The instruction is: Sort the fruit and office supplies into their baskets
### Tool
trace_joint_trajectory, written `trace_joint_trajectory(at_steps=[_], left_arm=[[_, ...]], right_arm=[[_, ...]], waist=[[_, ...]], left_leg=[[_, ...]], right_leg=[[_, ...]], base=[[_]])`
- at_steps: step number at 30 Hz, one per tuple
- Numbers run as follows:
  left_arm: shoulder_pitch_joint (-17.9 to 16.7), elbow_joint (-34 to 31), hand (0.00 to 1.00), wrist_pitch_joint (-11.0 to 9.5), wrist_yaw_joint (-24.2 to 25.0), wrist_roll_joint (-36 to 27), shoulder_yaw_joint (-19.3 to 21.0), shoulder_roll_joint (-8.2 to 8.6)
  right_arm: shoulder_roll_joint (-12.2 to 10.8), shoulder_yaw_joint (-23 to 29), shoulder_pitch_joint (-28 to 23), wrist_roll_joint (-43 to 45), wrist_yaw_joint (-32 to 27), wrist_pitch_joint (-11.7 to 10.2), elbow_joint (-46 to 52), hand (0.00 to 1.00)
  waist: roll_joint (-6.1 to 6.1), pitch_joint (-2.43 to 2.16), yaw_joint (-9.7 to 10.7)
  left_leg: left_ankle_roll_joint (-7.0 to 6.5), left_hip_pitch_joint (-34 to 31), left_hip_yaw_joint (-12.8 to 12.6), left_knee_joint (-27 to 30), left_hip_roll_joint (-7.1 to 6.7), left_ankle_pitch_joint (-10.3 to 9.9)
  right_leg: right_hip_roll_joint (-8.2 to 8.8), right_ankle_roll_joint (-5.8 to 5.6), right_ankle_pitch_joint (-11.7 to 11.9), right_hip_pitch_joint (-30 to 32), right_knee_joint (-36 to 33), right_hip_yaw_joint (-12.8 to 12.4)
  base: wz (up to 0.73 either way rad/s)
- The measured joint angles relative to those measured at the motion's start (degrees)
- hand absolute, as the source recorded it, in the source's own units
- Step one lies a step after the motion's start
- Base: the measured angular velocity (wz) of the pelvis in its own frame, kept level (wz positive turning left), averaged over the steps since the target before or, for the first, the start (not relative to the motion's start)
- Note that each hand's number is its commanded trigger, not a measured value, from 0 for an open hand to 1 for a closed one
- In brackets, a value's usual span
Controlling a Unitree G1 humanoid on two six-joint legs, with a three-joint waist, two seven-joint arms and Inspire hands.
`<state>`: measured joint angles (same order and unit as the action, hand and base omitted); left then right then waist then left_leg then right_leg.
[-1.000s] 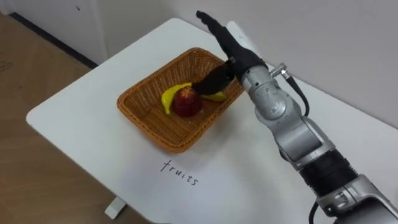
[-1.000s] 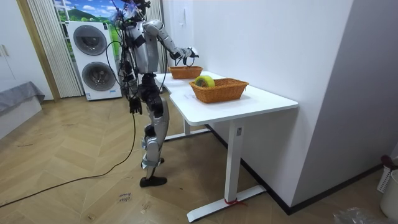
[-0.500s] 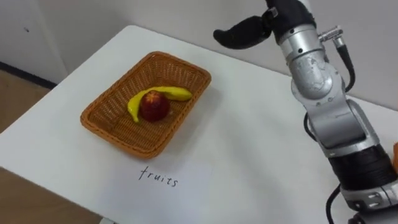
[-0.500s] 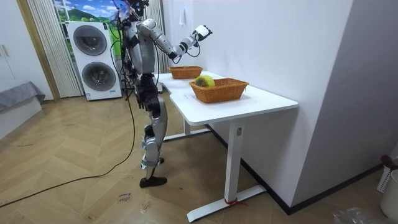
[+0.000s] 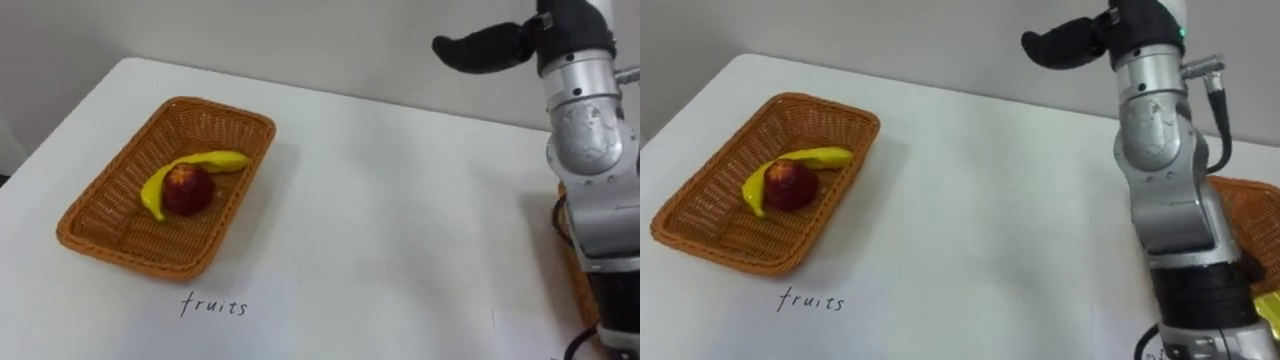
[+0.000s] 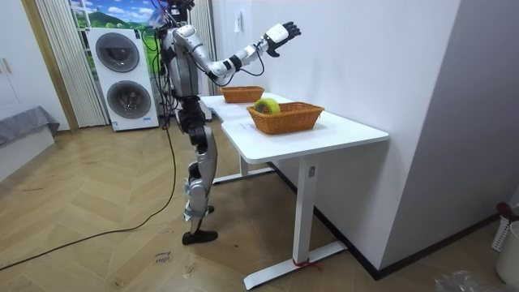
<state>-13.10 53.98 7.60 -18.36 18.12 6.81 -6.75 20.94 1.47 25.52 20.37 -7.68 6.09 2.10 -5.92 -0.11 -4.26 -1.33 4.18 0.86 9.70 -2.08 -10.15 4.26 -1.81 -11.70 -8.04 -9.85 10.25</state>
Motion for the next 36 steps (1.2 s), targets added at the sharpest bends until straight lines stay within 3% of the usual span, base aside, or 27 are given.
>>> trace_joint_trajectory(at_steps=[3, 9, 12, 19, 27, 31, 36], left_arm=[[-0.6, 1.2, 0.00, -1.7, -0.2, 0.1, 0.1, -1.23], [-1.8, 1.7, 0.00, -2.0, -0.3, 0.1, 3.4, -1.23], [-2.9, 1.7, 0.00, -3.5, -0.2, 0.1, 5.1, -1.24], [-5.5, 1.3, 0.00, -5.1, -0.3, 0.1, 6.5, -1.32], [-5.8, 1.1, 0.00, -5.1, -2.2, 0.1, 6.5, -1.99], [-6.1, 1.1, 0.00, -5.0, -4.0, 0.2, 6.5, -1.72], [-7.1, 1.1, 0.00, -5.0, -5.0, 0.1, 6.5, -1.71]], right_arm=[[2.1, 3.2, -2.5, -1.2, -2.5, -0.6, 1.0, 0.00], [4.0, 11.4, -9.0, -0.6, -5.3, -1.3, 1.8, 0.00], [4.1, 16.4, -11.4, -2.1, -8.7, -1.4, 3.1, 0.00], [7.6, 23.2, -16.2, -2.1, -17.3, -4.6, 3.7, 0.00], [7.5, 27.5, -27.5, -5.4, -19.9, -4.8, 2.9, 0.00], [4.8, 29.2, -32.6, -9.4, -23.4, -4.9, 2.0, 0.00], [3.3, 30.6, -36.0, -16.5, -28.1, -5.3, 0.4, 0.00]], waist=[[-0.14, -0.10, 1.1], [-0.17, -0.08, 4.0], [-0.26, -0.12, 4.9], [-0.91, -0.07, 7.2], [-2.11, 0.27, 8.7], [-1.88, 0.29, 8.7], [-0.81, 0.32, 9.1]], left_leg=[[0.01, 0.9, -1.2, -0.4, 0.44, 0.0], [0.01, 1.6, -2.7, -0.8, 0.64, 0.0], [0.05, 1.6, -3.7, -1.2, 1.01, -0.1], [0.32, 1.5, -4.8, -1.2, 1.57, -0.2], [0.39, 2.3, -5.7, -1.6, 1.76, -0.4], [0.45, 2.6, -6.3, -1.5, 1.96, -0.9], [0.66, 3.1, -7.1, -1.6, 2.35, -1.3]], right_leg=[[-0.34, 0.19, 0.1, -0.2, 0.0, -1.3], [-0.46, 0.23, 0.3, 0.1, 0.0, -2.4], [-0.75, 0.31, 0.5, 0.6, 0.0, -3.2], [-1.33, 0.51, 0.8, 1.0, -0.1, -4.2], [-1.50, 0.53, 0.8, 1.1, -0.2, -4.7], [-1.71, 0.53, 0.8, 0.8, -0.1, -5.2], [-2.08, 0.57, 0.8, 0.7, 0.0, -5.6]], base=[[-0.22], [-0.12], [-0.16], [-0.08], [-0.06], [-0.11], [-0.10]])
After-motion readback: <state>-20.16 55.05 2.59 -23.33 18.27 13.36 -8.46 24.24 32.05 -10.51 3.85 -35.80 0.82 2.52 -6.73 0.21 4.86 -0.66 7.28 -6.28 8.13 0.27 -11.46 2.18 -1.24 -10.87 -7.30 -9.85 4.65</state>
